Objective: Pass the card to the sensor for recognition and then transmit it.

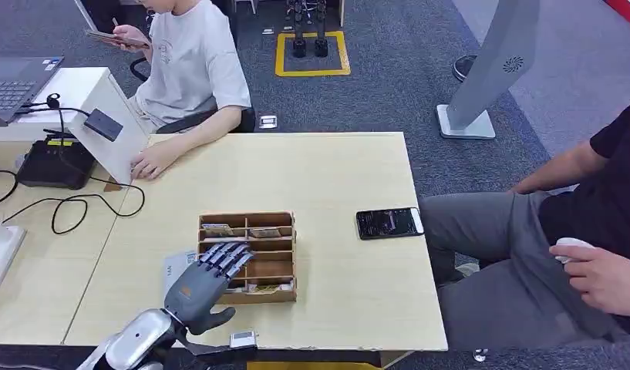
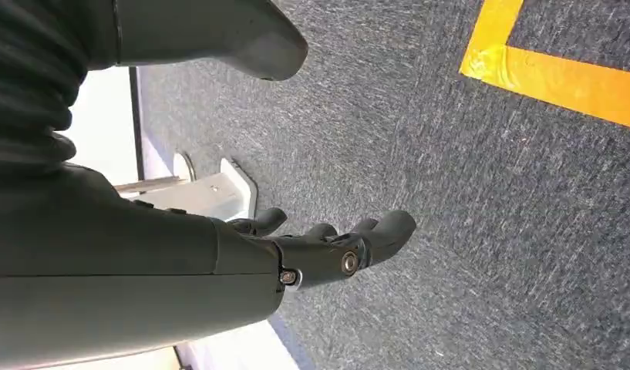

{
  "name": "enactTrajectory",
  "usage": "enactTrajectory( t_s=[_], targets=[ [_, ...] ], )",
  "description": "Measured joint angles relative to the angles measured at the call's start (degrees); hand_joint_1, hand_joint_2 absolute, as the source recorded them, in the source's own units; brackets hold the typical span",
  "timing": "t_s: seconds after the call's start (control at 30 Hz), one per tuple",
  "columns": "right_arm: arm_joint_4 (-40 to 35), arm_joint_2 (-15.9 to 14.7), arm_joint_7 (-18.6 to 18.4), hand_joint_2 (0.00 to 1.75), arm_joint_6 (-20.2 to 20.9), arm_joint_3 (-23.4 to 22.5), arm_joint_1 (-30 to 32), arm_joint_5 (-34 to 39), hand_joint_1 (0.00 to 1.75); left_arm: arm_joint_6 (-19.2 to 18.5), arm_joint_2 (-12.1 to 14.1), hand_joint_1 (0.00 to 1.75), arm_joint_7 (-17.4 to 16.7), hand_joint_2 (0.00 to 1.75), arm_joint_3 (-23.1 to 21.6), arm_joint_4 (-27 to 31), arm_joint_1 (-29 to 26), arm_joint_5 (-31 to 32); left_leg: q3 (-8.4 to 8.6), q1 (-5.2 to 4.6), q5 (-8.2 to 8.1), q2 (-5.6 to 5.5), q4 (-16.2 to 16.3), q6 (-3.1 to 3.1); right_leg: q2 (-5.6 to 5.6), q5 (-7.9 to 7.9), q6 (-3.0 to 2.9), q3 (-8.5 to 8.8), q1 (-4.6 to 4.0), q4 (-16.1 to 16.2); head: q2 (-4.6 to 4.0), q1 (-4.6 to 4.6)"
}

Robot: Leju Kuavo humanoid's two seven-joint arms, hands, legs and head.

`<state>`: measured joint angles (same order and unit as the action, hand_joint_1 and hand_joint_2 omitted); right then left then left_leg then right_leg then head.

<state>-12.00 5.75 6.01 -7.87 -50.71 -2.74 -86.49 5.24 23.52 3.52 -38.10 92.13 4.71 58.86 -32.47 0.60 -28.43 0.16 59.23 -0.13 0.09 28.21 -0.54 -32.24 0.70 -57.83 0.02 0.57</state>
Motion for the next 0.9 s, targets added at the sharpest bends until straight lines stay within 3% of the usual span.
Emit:
enactTrajectory(
  t_s=[0.9],
  targets=[
    [0.0,0.0,0.15,1.75,-0.07,-0.29,-0.01,-0.35,0.0,0.72,-0.83,0.05,-1.05,1.75,0.9,-0.48,-0.05,2.41,0.0,0.0,0.0,0.0,0.0,0.0,0.0,0.0,0.0,0.0,0.0,0.0,0.0,0.0]
  ],
)
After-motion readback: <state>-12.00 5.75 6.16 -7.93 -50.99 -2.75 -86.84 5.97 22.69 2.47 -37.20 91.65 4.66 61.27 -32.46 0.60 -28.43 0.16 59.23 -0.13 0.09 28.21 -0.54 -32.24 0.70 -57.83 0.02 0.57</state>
